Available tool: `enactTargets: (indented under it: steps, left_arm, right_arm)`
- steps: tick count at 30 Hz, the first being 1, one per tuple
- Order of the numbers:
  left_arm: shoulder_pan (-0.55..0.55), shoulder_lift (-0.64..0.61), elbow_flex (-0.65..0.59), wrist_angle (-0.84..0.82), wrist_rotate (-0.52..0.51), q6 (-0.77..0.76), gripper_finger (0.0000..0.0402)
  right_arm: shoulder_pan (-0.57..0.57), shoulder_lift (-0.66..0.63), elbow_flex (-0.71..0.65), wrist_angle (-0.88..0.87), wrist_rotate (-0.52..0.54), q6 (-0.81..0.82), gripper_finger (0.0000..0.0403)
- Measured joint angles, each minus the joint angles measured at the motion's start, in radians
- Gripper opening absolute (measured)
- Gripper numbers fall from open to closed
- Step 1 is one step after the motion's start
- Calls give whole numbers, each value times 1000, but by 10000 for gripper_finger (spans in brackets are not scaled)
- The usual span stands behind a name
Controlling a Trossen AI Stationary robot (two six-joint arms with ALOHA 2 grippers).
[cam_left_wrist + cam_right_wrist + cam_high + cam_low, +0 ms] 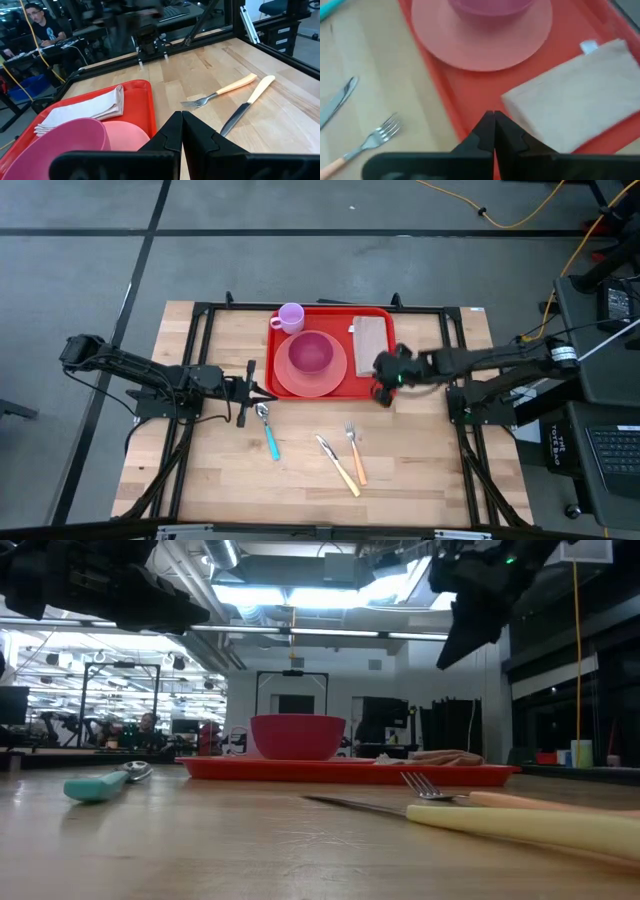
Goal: Set up tray
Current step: Put the orange fork on the light brown table napkin on the red tray
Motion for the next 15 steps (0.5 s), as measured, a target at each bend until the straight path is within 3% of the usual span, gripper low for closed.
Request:
enactTargets:
  steps: [7,15]
  left_arm:
    - [0,0,0,0,0,0,4]
    - [0,0,0,0,0,0,4]
  right_arm:
    - [278,12,-1,28,100,286,3]
    - [474,86,3,51,127,544,2]
